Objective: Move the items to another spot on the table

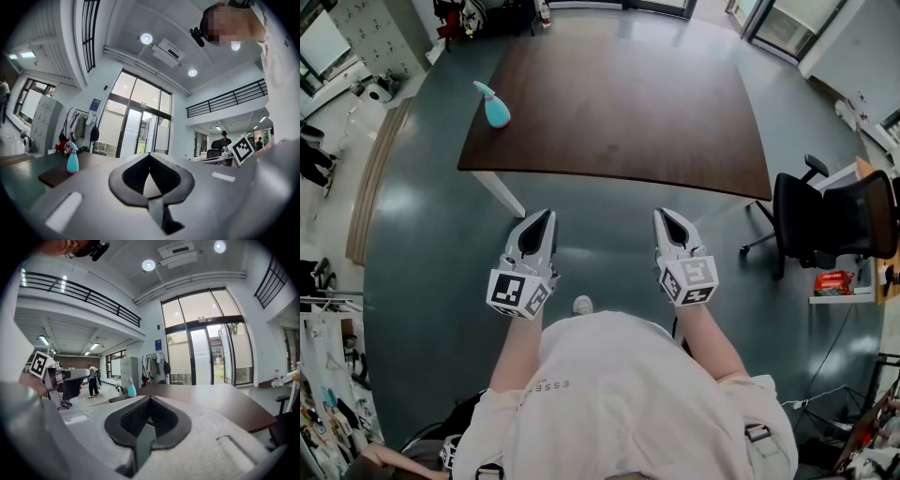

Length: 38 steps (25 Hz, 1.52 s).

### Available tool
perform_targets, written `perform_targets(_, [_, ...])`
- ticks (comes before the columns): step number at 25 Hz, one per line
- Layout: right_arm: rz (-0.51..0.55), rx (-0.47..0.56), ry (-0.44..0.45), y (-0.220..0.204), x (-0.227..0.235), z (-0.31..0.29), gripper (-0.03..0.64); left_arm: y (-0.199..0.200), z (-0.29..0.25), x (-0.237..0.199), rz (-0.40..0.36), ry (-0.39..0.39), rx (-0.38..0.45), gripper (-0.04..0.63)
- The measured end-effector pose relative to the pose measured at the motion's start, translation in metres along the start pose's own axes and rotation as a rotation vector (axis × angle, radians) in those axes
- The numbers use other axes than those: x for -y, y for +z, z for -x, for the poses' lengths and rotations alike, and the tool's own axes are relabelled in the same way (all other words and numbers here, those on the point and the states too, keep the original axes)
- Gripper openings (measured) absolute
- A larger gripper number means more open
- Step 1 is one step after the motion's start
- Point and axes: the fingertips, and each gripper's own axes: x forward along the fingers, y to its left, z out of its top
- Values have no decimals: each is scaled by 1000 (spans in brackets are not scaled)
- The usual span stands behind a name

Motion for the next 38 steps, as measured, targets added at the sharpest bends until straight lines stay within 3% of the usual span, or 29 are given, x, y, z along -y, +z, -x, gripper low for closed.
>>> perform_targets(11, [40,-27,212,12,-111,-96,-9,25,70,-112,-17,210,35,9])
perform_targets(23, [110,-67,444,18,-198,-180,-9,29,133,-190,-5,453,64,9])
perform_targets(31, [99,-77,505,27,-218,-263,-9,33,108,-257,-1,512,50,9])
perform_targets(38, [99,-97,529,41,-214,-369,-9,35,50,-341,19,541,29,9])
